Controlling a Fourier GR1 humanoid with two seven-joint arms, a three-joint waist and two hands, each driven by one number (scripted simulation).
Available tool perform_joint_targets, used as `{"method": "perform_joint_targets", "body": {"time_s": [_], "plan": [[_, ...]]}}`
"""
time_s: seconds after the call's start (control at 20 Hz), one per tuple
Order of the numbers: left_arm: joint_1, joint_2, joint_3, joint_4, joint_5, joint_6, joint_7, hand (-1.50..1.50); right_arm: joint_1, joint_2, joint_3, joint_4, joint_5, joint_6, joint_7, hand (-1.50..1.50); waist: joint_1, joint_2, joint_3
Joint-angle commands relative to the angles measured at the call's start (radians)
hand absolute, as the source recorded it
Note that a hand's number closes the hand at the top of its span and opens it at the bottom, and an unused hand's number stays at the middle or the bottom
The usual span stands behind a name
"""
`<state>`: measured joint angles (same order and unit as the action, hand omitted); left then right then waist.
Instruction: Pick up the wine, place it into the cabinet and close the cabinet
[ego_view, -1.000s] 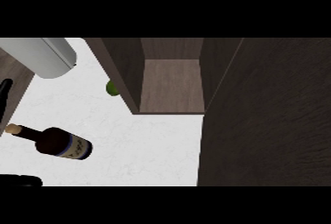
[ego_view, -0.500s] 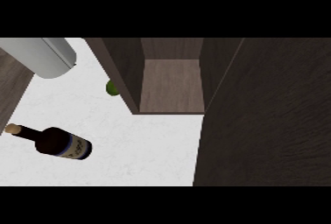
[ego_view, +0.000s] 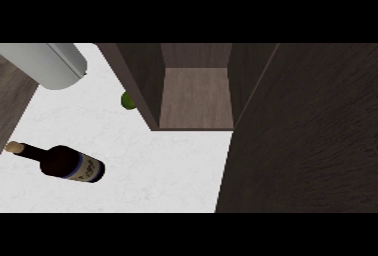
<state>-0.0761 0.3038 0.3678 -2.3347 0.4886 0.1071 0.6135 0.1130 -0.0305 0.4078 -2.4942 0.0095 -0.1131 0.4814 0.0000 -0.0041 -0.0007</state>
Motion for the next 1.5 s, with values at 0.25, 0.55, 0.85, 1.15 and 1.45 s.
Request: {"method": "perform_joint_targets", "body": {"time_s": [0.25,0.55,0.85,1.15,1.45], "plan": [[0.018,-0.008,0.009,-0.026,-0.012,0.007,0.021,-1.5,0.004,-0.054,0.054,-0.217,0.115,-0.07,0.149,-1.5,-0.01,-0.001,0.0],[0.029,0.015,0.051,-0.032,0.03,-0.009,0.052,-1.5,-0.059,-0.087,0.048,-0.191,0.135,-0.104,0.171,-1.5,-0.006,-0.002,0.0],[-0.003,0.016,0.05,0.12,-0.023,-0.044,-0.021,-1.5,-0.037,-0.1,0.144,-0.188,0.176,-0.149,0.146,-1.5,-0.018,0.0,0.0],[0.112,-0.089,0.002,0.184,-0.072,-0.14,-0.178,-1.5,-0.08,-0.122,0.181,-0.214,0.216,-0.207,0.212,-1.5,-0.021,-0.002,-0.002],[0.124,-0.073,0.066,0.288,-0.068,-0.188,-0.264,-1.5,-0.087,-0.148,0.21,-0.231,0.232,-0.243,0.221,-1.5,-0.017,-0.005,-0.002]]}}
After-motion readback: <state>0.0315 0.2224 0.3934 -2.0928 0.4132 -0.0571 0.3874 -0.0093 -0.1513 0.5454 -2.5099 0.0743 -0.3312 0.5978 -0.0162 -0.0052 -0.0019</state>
